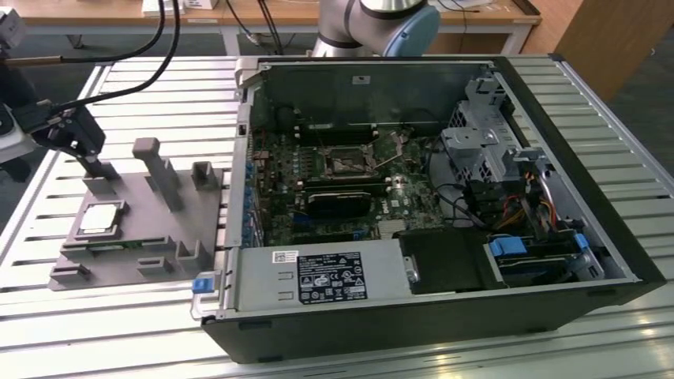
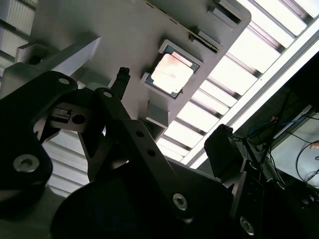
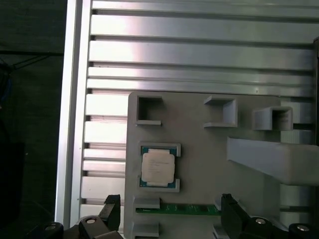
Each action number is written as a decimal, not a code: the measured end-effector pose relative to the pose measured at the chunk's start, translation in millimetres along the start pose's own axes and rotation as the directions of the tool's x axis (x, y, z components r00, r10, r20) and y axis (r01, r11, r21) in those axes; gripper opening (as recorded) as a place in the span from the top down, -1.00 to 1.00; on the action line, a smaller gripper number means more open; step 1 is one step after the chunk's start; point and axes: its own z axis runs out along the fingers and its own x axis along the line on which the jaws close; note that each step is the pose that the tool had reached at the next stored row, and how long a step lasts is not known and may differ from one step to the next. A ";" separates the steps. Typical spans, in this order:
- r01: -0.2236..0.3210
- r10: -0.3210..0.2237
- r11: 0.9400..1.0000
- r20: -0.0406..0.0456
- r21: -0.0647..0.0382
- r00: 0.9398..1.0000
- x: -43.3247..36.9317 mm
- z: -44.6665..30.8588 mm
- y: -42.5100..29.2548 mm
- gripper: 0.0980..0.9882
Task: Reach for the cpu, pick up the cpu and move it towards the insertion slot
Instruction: 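Pick up the cpu and move it towards the insertion slot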
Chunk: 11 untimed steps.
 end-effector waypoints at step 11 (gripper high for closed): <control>0.000 0.000 1.000 0.000 0.000 1.000 0.1 10.0 -0.5 -0.75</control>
